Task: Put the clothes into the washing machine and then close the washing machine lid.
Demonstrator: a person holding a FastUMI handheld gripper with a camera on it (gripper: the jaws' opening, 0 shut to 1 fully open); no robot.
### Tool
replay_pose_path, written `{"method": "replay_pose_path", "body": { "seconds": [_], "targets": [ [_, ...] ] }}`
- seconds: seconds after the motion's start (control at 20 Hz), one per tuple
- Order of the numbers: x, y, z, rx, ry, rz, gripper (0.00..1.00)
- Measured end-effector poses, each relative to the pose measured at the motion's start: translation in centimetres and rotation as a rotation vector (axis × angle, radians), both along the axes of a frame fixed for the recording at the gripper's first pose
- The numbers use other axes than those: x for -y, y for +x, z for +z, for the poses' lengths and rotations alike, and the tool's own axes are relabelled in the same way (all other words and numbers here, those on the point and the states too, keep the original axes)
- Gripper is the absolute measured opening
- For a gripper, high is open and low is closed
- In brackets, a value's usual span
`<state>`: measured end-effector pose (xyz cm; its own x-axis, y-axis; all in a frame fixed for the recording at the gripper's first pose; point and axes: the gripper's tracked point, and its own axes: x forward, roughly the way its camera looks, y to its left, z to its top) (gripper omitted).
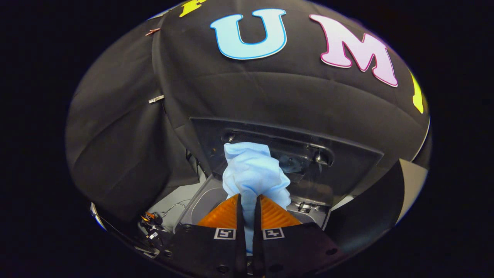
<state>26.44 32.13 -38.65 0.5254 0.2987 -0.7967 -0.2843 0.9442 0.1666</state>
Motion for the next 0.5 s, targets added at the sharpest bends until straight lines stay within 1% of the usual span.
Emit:
{"method": "replay_pose_path", "body": {
  "seconds": [0.05, 0.1, 0.15, 0.3, 0.35, 0.5],
  "targets": [
    [0.2, 0.0, -0.2, -0.008, -0.004, -0.007, 0.11],
    [0.1, 0.1, -0.2, -0.009, 0.001, -0.008, 0.15],
    [-0.4, 0.1, 0.2, -0.003, 0.035, -0.005, 0.36],
    [-0.3, 0.5, 2.4, 0.048, 0.037, -0.02, 0.98],
    [-0.5, 0.4, 2.8, 0.059, 0.042, -0.017, 1.0],
    [-0.3, 0.3, 3.3, 0.081, 0.034, -0.012, 1.0]
  ]
}}
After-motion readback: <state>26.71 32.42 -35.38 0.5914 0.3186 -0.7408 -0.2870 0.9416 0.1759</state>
